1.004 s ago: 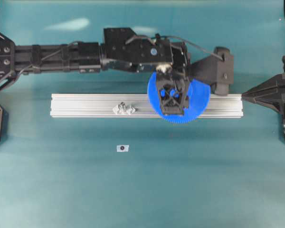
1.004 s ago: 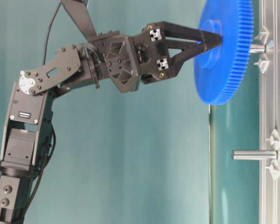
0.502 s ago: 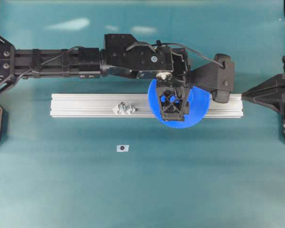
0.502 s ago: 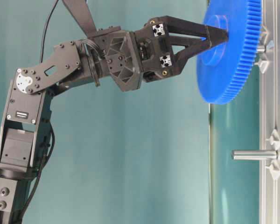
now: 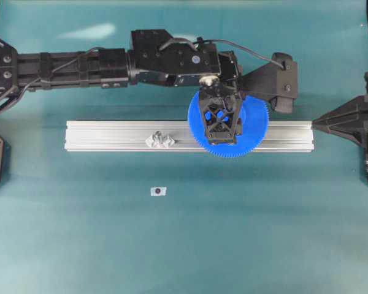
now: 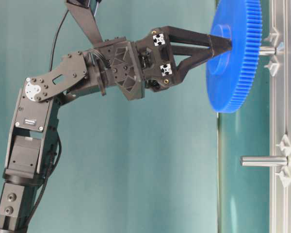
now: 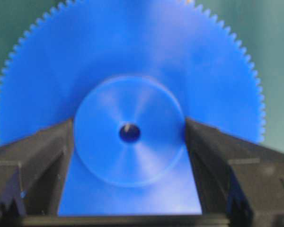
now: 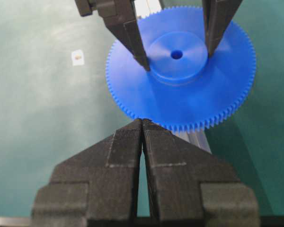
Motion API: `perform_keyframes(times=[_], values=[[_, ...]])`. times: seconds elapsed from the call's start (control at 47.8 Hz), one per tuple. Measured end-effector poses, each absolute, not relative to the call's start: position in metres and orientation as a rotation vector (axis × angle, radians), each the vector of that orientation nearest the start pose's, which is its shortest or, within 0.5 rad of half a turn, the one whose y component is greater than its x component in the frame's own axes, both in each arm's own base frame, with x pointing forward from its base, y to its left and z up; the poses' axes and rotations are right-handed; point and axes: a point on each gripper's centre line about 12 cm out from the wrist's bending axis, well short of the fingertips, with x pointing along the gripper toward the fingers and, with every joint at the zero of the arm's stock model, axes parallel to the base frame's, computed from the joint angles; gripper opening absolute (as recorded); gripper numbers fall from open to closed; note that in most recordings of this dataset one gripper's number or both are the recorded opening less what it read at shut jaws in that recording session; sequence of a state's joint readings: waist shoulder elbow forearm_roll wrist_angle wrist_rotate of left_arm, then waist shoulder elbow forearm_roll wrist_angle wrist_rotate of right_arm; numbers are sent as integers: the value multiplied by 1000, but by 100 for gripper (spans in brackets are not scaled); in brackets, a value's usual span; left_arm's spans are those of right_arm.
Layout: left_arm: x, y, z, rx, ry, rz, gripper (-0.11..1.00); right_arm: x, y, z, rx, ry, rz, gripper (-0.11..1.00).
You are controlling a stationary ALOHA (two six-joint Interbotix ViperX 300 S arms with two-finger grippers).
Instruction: Insert the large gear onto the shaft.
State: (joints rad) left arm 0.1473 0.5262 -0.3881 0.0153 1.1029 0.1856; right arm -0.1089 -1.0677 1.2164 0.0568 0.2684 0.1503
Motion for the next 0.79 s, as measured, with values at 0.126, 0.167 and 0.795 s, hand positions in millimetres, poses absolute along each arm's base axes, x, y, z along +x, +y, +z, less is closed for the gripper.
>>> perform_keyframes(times=[0.126, 0.167, 0.795], values=[[532, 80, 203, 83, 1247, 19, 76, 170, -17, 231, 228, 407, -135, 9], [532, 80, 203, 83, 1245, 19, 76, 170, -17, 232, 228, 402, -135, 9], [533, 80, 207, 83, 1241, 20, 77, 170, -17, 231, 228, 407, -135, 9]])
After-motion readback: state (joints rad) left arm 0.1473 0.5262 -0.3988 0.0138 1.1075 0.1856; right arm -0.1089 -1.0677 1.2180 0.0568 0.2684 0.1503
